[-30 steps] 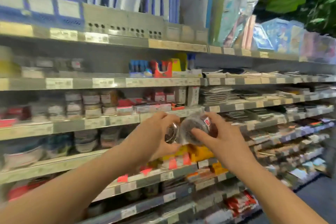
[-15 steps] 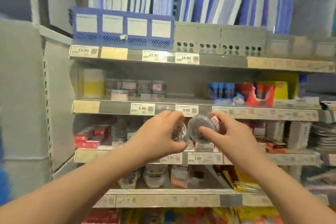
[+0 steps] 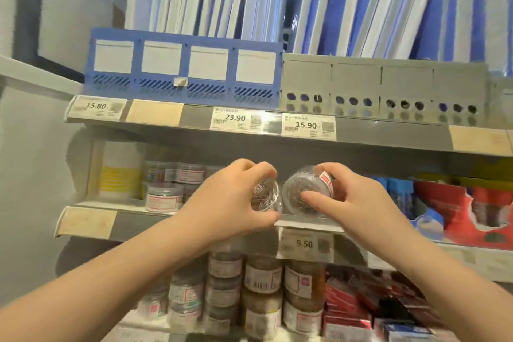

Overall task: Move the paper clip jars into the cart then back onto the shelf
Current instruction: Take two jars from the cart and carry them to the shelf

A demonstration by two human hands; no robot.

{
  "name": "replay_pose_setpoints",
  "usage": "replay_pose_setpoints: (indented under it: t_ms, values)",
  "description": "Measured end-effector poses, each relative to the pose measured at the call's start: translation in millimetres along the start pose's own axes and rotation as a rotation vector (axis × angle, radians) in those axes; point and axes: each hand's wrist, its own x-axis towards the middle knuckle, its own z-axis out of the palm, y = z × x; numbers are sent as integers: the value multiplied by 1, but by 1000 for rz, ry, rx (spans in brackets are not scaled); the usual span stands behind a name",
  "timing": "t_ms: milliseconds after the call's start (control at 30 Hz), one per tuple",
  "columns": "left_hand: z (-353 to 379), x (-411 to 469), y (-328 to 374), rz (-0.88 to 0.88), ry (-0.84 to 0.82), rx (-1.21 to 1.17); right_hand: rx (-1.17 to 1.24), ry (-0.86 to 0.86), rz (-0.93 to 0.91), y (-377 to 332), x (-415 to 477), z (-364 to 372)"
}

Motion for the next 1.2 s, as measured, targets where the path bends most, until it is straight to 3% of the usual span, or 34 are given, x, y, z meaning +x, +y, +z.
replay_pose_setpoints:
  t_ms: [233,533,767,900,1200]
  values:
    - [15,26,-28,-3,-6,86,-80,-100,-4,25,45,8]
    - [33,37,-56,-23,-3,113,-123,-425,281,52,77,38]
    - [42,38,-68,14,36,57,-113,-454,364,44,85,46]
    - [41,38,-69,2,15,34,-229,-463,321,47,86,44]
    - [40,39,-67,44,20,6,-242,-566,206,64,87,42]
